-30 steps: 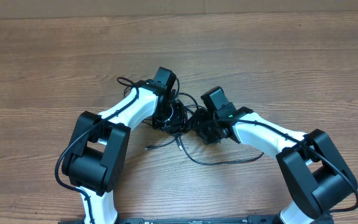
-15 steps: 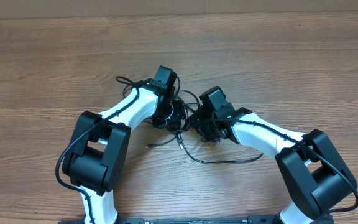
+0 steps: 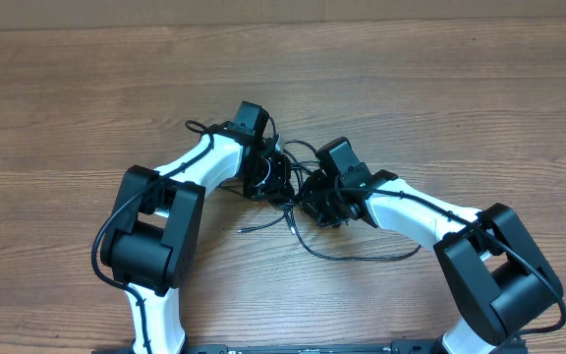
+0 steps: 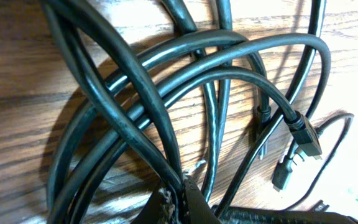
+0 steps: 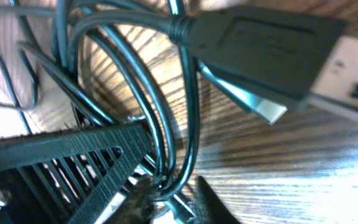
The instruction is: Untangle cables
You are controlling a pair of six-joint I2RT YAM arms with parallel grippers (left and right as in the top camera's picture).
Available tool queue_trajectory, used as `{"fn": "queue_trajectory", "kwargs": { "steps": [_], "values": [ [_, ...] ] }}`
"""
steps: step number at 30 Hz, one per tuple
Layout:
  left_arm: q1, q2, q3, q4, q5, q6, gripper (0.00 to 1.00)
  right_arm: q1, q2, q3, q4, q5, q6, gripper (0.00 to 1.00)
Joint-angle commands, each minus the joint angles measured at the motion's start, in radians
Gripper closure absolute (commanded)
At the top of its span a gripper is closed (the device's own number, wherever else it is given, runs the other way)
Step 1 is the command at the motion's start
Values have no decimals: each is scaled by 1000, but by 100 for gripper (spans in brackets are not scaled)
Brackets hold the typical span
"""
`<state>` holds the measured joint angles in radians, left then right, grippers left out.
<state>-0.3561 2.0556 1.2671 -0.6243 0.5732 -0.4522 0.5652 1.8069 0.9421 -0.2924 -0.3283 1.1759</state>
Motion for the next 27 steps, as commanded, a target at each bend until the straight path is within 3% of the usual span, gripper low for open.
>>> {"fn": "queue_trajectory", "kwargs": {
  "steps": [1, 2, 10, 16, 22, 27],
  "values": [
    [8, 35, -6, 8, -11, 53, 96, 0, 8, -12, -1, -7, -2, 90],
    [8, 35, -6, 7, -10, 53, 96, 0, 8, -12, -4, -2, -26, 96],
    [10, 35, -5, 27, 28, 166, 96, 0, 8, -12, 0, 19, -107, 96],
    [10, 35, -5, 39, 84, 221, 96, 0, 8, -12, 4, 66, -107, 83],
    [10, 35, -5, 77, 173, 221, 96, 0, 8, -12, 10, 94, -106, 82],
    [9, 35, -6, 87, 183, 220, 96, 0, 8, -12, 20, 111, -103, 76]
  ]
}}
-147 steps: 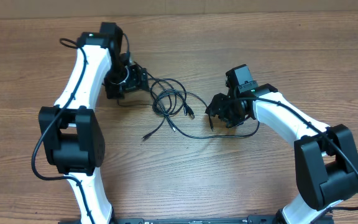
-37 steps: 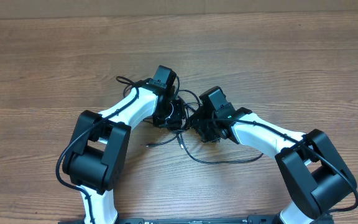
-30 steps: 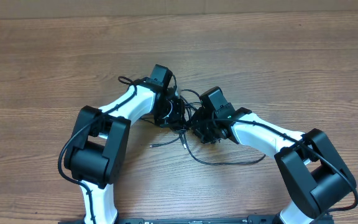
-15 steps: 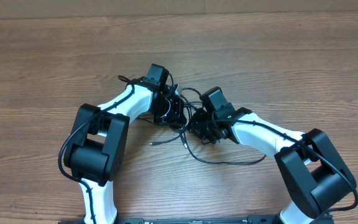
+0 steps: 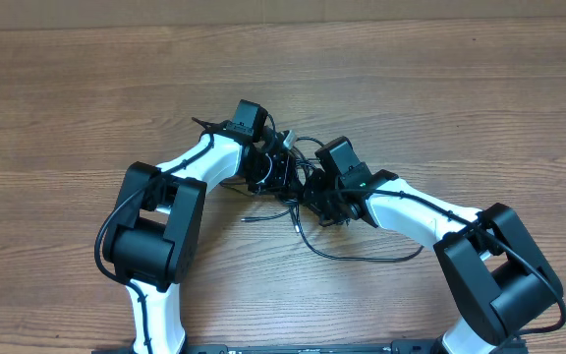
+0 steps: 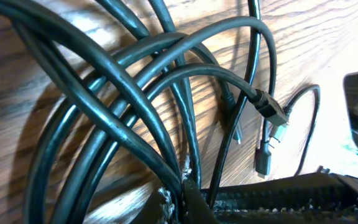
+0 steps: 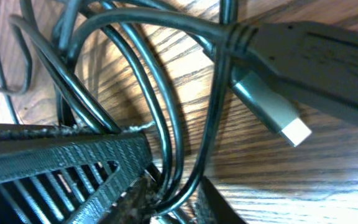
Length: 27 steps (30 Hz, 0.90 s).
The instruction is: Untangle cables
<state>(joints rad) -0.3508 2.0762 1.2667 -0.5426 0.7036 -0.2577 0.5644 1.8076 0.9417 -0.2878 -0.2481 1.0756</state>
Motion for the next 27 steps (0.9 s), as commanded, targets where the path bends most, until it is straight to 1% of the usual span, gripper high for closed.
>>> {"fn": "queue_trajectory", "kwargs": {
  "steps": [1, 6, 7, 10, 11, 13, 18, 20, 21, 22, 27],
  "values": [
    [2, 14, -5, 6, 53, 22, 96, 1, 8, -11, 20, 32, -3, 76],
    [-4, 14, -5, 9, 52, 14, 96, 1, 8, -11, 26, 49, -3, 77],
    [-4, 14, -5, 9, 52, 14, 96, 1, 8, -11, 26, 50, -3, 81],
    [-4, 14, -5, 9, 50, 14, 96, 1, 8, -11, 29, 50, -3, 89],
    [-4, 14, -5, 9, 48, 15, 96, 1, 8, -11, 29, 49, -3, 92],
    [-4, 14, -5, 9, 49, 14, 96, 1, 8, -11, 27, 45, -3, 95],
    [-3, 14, -5, 32, 81, 14, 96, 1, 8, -11, 18, 47, -3, 93],
    [-3, 14, -5, 32, 82, 15, 96, 1, 8, -11, 18, 57, -3, 89],
    [-3, 14, -5, 31, 82, 15, 96, 1, 8, -11, 18, 69, -3, 84],
    [-3, 14, -6, 30, 82, 15, 96, 1, 8, -11, 18, 80, -3, 82],
    [-4, 14, -6, 31, 101, 15, 96, 1, 8, -11, 26, 100, -3, 78]
  ]
}}
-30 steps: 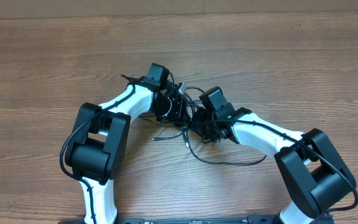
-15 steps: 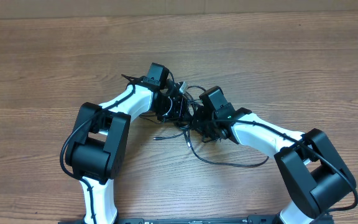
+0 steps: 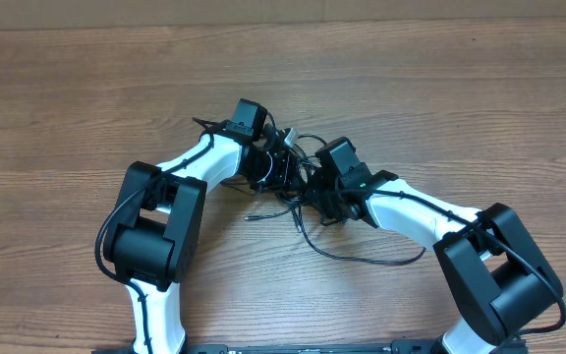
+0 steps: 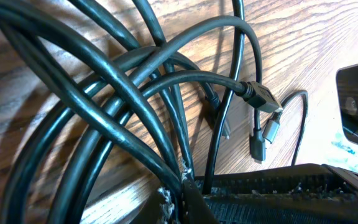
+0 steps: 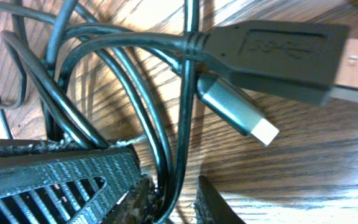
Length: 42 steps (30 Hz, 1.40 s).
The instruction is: Untangle cables
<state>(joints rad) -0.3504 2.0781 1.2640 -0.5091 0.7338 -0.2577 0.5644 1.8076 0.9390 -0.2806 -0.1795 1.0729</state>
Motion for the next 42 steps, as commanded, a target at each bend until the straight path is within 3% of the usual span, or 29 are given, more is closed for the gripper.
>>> {"fn": "queue_trajectory", "kwargs": {
  "steps": [1, 25, 29, 30, 31, 33, 37, 42],
  "values": [
    [-4, 12, -3, -3, 73, 14, 96, 1, 8, -9, 23, 31, 0, 78],
    [-4, 12, -3, -2, 68, 19, 96, 31, 63, -10, 67, 157, 30, 69],
    [-4, 12, -3, -6, 69, 40, 96, 30, 63, -10, 66, 130, 29, 81],
    [-4, 12, -3, -9, 72, 54, 96, 30, 63, -10, 58, 109, 29, 93],
    [-4, 12, -3, -11, 79, 57, 96, 30, 63, -10, 49, 85, 29, 96],
    [-3, 12, -3, -13, 129, 69, 96, 30, 63, -10, 23, 5, 29, 96],
    [20, 12, 0, 0, 370, 193, 95, 21, 63, -10, -34, -32, 26, 96],
    [70, 7, 10, -11, 494, 190, 96, -18, 63, -10, -68, -67, 24, 96]
  ]
}}
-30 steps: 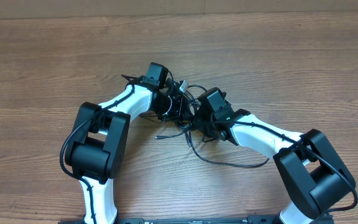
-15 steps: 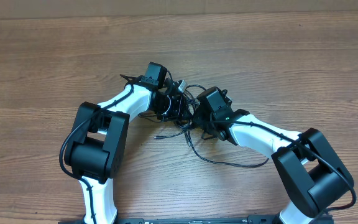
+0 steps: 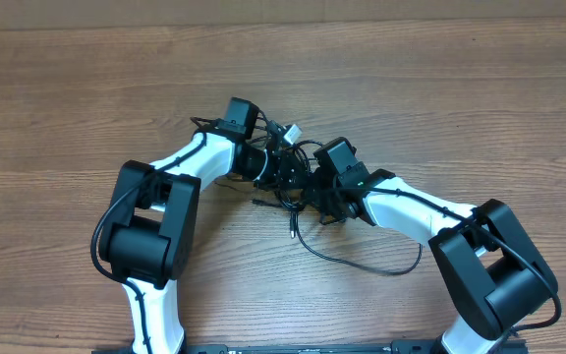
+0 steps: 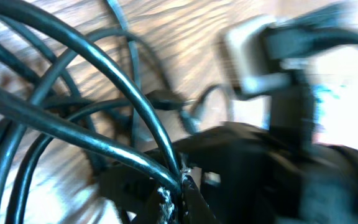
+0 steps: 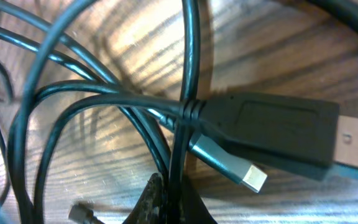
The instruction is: Untangle cables
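A knot of black cables point(image 3: 288, 167) lies mid-table between the two arms. My left gripper point(image 3: 275, 169) is shut on black cable strands point(image 4: 117, 155), pinched at the fingertips point(image 4: 165, 198); that view is blurred. My right gripper point(image 3: 314, 189) is shut on a thin black cable point(image 5: 176, 180) running up between its fingers. A black USB-A plug point(image 5: 272, 134) and a small silver-tipped plug point(image 5: 229, 163) hang close before it. A pale connector point(image 3: 290, 131) sticks out at the tangle's top. One long loop point(image 3: 362, 264) trails toward the table's front.
The wooden table point(image 3: 460, 88) surrounds the tangle. My two white arms meet at the middle, the left arm point(image 3: 199, 157) coming from the front left and the right arm point(image 3: 411, 211) from the front right, wrists nearly touching.
My left wrist has turned and shifted left, lifting the pale connector up out of the tangle. The right gripper's fingers have closed tighter on its single cable. The trailing loop slid slightly.
Both grippers were shut on strands of the tangle, close together. At the following moments they stayed gripped while the left wrist drew nearer the right and the bundle was pulled tauter. Now the left has rotated, and a pale connector stands above the knot.
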You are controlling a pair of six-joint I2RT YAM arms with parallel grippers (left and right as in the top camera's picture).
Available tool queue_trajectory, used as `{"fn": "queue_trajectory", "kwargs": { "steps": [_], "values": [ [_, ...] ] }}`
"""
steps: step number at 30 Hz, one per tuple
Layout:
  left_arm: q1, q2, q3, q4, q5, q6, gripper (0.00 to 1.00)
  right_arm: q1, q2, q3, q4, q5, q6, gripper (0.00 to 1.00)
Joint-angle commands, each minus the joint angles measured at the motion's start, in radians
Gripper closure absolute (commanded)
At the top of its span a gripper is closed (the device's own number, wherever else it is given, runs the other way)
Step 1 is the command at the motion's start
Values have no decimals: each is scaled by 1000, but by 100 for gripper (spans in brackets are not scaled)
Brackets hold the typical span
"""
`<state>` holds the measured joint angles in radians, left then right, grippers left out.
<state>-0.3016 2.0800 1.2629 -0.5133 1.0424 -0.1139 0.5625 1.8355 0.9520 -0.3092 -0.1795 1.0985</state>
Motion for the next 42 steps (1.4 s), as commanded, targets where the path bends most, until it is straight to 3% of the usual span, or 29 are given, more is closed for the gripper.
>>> {"fn": "queue_trajectory", "kwargs": {
  "steps": [1, 7, 23, 36, 42],
  "values": [
    [35, -1, 11, -18, 185, 47, 96, -29, 35, -23, -41, -87, -14, 96],
    [118, -47, 11, -74, 210, 47, 96, -103, 35, -23, -45, -196, -104, 96],
    [292, -305, 11, -127, 286, 17, 96, -166, 35, -23, -56, -204, -139, 96],
    [483, -514, 11, 140, 507, -314, 96, -166, 35, -23, -55, -203, -139, 96],
    [531, -526, 10, 146, 484, -327, 96, -166, 35, -23, -40, -181, -140, 96]
  ]
}}
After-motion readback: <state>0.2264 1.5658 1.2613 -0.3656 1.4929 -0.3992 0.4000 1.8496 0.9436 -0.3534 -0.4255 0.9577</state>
